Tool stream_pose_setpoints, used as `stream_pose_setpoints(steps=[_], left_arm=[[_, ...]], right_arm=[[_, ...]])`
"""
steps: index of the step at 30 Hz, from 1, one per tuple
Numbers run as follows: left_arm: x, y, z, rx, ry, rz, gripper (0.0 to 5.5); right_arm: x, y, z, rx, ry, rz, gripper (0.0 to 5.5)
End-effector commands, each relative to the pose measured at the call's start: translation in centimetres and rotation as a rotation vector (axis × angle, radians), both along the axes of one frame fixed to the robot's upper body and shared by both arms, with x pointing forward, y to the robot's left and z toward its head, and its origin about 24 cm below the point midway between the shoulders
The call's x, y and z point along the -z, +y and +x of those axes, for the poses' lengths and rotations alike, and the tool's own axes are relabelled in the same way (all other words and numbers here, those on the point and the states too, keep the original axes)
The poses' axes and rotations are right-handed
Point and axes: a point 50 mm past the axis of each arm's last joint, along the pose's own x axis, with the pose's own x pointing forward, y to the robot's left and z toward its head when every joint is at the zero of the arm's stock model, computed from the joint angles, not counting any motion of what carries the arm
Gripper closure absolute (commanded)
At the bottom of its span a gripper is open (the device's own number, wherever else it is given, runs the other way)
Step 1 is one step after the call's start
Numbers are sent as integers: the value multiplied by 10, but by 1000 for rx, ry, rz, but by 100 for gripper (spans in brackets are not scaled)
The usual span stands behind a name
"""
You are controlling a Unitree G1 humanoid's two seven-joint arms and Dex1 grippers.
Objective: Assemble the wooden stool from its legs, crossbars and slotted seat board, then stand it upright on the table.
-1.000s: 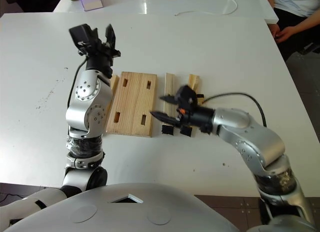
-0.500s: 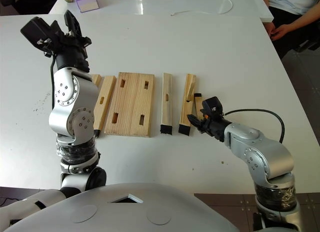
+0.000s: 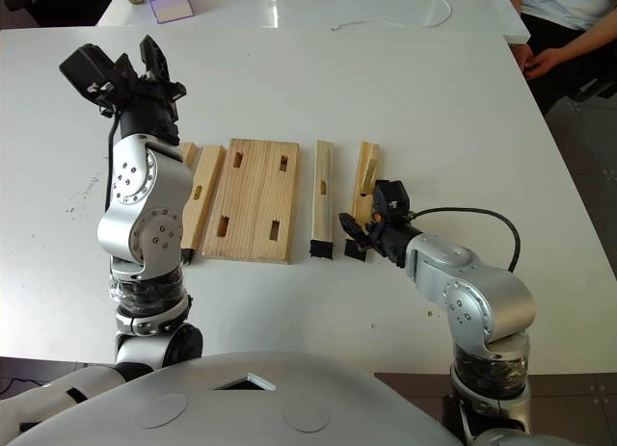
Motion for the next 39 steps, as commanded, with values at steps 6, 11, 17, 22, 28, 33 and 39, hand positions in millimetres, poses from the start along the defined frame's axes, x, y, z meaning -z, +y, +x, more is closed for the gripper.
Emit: stream_pose_setpoints(steps=[6, 11, 17, 22, 28, 33, 39], left_arm=[[30, -19, -9, 45, 122, -100, 320], [32, -17, -11, 15, 124, -115, 320], [32, -16, -10, -6, 106, -127, 320], [29, -6, -13, -55, 85, -122, 320], [11, 23, -28, -144, -9, -159, 320], [-6, 33, -37, 26, -134, -131, 320], [-17, -3, -21, 617, -205, -236, 320]], right_arm=[[22, -2, -8, 10, 44, -59, 162], [26, -10, -4, 5, 38, -142, 193], [30, -11, -4, -57, 19, -197, 288], [22, -12, 2, -164, -76, -281, 339], [-8, -12, 26, -194, -220, -248, 340], [-72, -7, 81, -79, -353, 111, 341], [-117, -3, 106, -237, -391, 671, 341]])
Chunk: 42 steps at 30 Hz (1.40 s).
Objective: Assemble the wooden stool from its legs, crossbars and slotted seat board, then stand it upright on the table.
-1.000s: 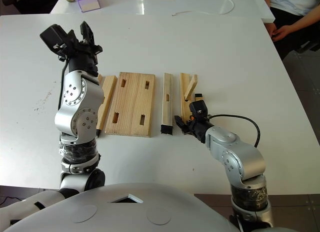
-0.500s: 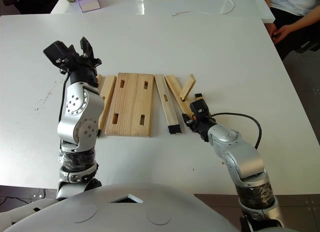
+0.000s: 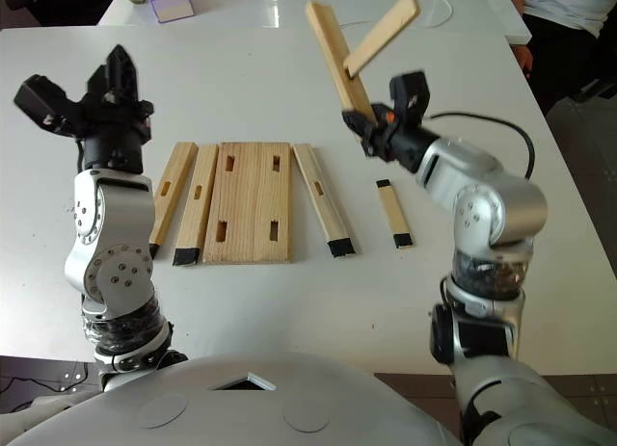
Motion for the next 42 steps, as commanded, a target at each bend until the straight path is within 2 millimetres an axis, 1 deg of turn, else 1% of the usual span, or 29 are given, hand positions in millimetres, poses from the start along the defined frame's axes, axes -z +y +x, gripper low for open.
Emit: stream_pose_setpoints(steps=[1, 3, 5, 8, 10, 13, 15, 18, 21, 26, 30, 35, 38, 42], left_arm=[[-11, -24, 9, 440, -99, -19, 320], [-20, -24, 10, 608, -155, -46, 290], [-34, -16, 10, 736, -224, -100, 258], [-52, -4, 21, 854, -247, -159, 217], [-62, 2, 27, 944, -248, -162, 211], [-76, 5, 34, 1084, -238, -165, 211], [-79, 3, 36, 1154, -211, -170, 211], [-86, -1, 33, 1250, -198, -193, 211], [-92, -11, 34, 1347, -186, -186, 211], [-92, -10, 36, 1393, -132, -177, 211], [-86, -13, 33, 1404, -108, -161, 211], [-79, -16, 29, 1419, -96, -146, 211], [-78, -17, 25, 1421, -101, -123, 211], [-81, -16, 23, 1430, -109, -71, 211]], right_arm=[[-20, -1, -3, -235, -40, 316, 341], [-21, -5, -10, -317, -61, 371, 341], [-26, -11, -12, -370, -91, 411, 341], [-36, -24, -18, -391, -154, 481, 341], [-37, -27, -26, -402, -183, 510, 341], [-32, -18, -37, -463, -189, 530, 341], [-25, -5, -40, -520, -177, 526, 341], [-23, 15, -43, -613, -176, 527, 341], [-21, 17, -47, -627, -203, 523, 341], [-19, 16, -57, -645, -213, 515, 341], [-20, 19, -63, -716, -192, 481, 341], [-25, 16, -60, -744, -199, 454, 341], [-18, 19, -62, -781, -162, 407, 341], [-12, 17, -62, -789, -138, 353, 341]])
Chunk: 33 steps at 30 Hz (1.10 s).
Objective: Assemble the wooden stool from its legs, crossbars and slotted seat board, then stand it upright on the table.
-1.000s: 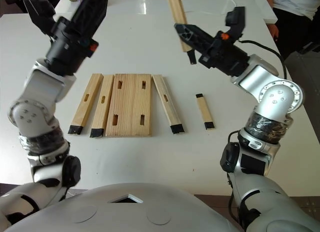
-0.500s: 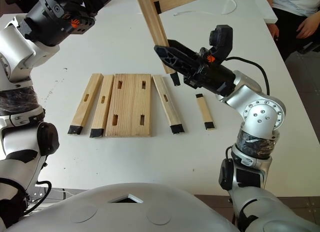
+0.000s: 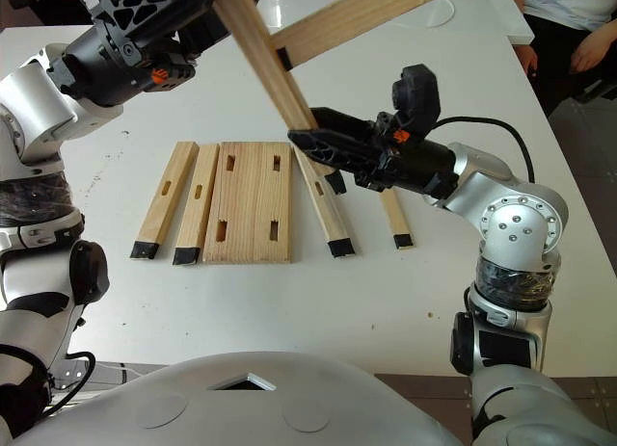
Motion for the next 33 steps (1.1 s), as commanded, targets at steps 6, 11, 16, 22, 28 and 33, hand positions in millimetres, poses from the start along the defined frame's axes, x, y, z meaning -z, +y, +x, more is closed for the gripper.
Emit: stream_pose_setpoints(steps=[6, 11, 16, 22, 28, 33], left_arm=[[-1, 5, -1, -8, -57, 84, 229], [-1, 7, 0, -15, -73, 88, 301], [1, 8, 0, -33, -101, 95, 323], [1, 16, 7, -131, -149, 125, 333], [3, 24, 12, -209, -177, 169, 341], [16, 35, 7, -327, -211, 203, 343]], right_arm=[[-1, -7, 5, 18, -33, -42, 341], [-1, -7, 5, 19, -32, -38, 341], [-2, -9, 10, 47, -30, -25, 341], [5, -9, 19, 138, -74, -50, 296], [23, -18, 21, 286, -37, -120, 203], [34, -43, 28, 348, -40, -235, 188]])
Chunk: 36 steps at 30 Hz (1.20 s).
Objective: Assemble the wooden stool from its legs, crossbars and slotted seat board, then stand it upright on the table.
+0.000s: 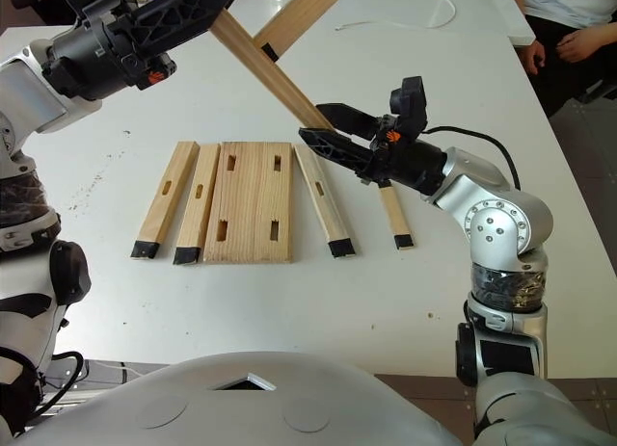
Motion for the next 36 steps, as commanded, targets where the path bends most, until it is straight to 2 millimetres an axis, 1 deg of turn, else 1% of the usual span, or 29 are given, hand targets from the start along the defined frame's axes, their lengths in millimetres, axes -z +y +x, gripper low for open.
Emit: stream_pose_setpoints(steps=[1, 4, 7, 9, 11, 13, 15, 17, 21, 25, 30, 36], left_arm=[[12, 16, -6, -110, -59, 47, 345], [17, 31, -13, -165, -148, 157, 345], [22, 50, -32, -206, -214, 270, 346], [19, 61, -44, -190, -264, 341, 346], [22, 64, -55, -132, -313, 445, 346], [25, 67, -59, -66, -335, 527, 346], [21, 72, -62, -21, -357, 563, 346], [17, 75, -62, 21, -380, 594, 346], [26, 77, -58, 123, -387, 671, 346], [29, 80, -55, 181, -401, 704, 346], [36, 84, -50, 224, -395, 744, 346], [42, 82, -47, 247, -387, 723, 346]], right_arm=[[9, -33, 6, 131, 0, -100, 188], [11, -63, 9, 309, 3, -95, 188], [16, -89, 24, 568, 19, -126, 188], [21, -101, 33, 747, 45, -156, 188], [24, -111, 38, 879, 49, -174, 188], [25, -120, 41, 1005, 51, -181, 188], [27, -127, 44, 1087, 60, -197, 188], [30, -133, 45, 1142, 70, -217, 188], [37, -142, 44, 1201, 75, -224, 188], [40, -139, 47, 1204, 75, -210, 188], [47, -138, 42, 1209, 83, -202, 188], [51, -136, 40, 1199, 94, -197, 188]])
